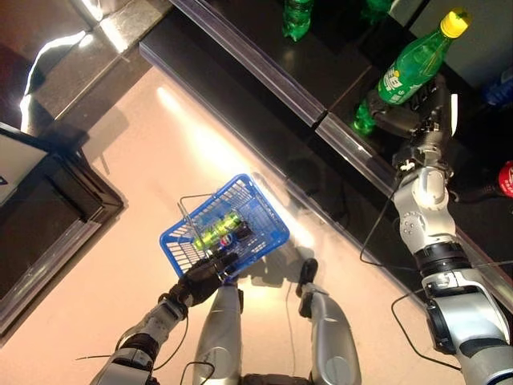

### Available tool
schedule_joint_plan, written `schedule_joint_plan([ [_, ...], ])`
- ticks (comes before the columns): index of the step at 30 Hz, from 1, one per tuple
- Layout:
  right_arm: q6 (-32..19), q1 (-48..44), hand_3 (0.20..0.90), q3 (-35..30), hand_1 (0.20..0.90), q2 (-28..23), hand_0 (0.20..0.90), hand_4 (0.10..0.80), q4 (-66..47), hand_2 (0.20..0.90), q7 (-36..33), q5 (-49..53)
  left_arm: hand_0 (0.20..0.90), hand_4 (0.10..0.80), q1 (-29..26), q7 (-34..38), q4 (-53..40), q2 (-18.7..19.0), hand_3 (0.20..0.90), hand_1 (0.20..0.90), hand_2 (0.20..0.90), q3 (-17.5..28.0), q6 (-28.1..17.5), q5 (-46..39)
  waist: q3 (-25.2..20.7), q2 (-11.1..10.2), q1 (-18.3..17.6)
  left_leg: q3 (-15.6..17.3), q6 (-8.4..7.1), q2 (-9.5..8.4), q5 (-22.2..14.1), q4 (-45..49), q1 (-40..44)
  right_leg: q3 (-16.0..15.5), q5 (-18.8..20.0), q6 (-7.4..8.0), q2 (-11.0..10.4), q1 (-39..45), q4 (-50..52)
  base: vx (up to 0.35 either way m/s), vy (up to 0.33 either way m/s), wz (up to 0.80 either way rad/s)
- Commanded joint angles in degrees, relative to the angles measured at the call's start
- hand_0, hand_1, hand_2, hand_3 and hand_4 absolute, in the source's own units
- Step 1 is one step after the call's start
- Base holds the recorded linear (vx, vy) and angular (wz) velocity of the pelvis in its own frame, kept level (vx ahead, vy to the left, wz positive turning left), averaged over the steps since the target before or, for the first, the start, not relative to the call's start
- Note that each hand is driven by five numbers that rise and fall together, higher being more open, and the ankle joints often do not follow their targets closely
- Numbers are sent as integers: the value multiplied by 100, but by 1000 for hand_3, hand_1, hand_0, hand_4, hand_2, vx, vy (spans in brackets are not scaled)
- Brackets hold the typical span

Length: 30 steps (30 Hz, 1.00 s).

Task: Pick up the drink and place into the basket.

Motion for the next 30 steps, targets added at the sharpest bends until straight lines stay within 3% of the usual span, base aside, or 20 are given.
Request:
schedule_joint_plan([
  [1,-399,-742,900,-54,900,-828,900,800,-406,900,-5,-275,300,100,593,-320,-159,-134,200,300,300,-212,223,58,-162,128,103,232,319,23,318,-115,-17,78,-308,72,-260,309,313,2,34,2],
  [15,-220,-1050,900,167,900,-746,900,800,-119,900,626,295,300,100,564,-376,-94,-155,200,300,300,-322,215,56,-125,200,144,263,334,-23,342,-161,-3,67,-304,71,-301,255,352,0,4,0],
  [16,-238,-1070,757,182,778,-721,778,657,-96,778,683,348,300,100,562,-362,-98,-156,200,300,300,-344,211,43,-126,204,146,264,338,-26,348,-172,1,69,-300,69,-298,251,351,0,0,0],
  [17,-269,-1091,200,190,300,-676,300,100,-66,300,737,349,300,100,581,-380,-100,-165,200,300,300,-341,204,65,-124,214,158,251,334,-34,352,-181,6,75,-302,65,-296,254,340,0,0,0],
  [30,-346,-1160,200,232,300,-555,300,100,-33,300,821,388,300,100,537,-398,-72,-179,200,300,300,-420,214,90,-108,271,157,287,344,-65,366,-206,53,55,-281,78,-334,262,360,0,0,0],
])
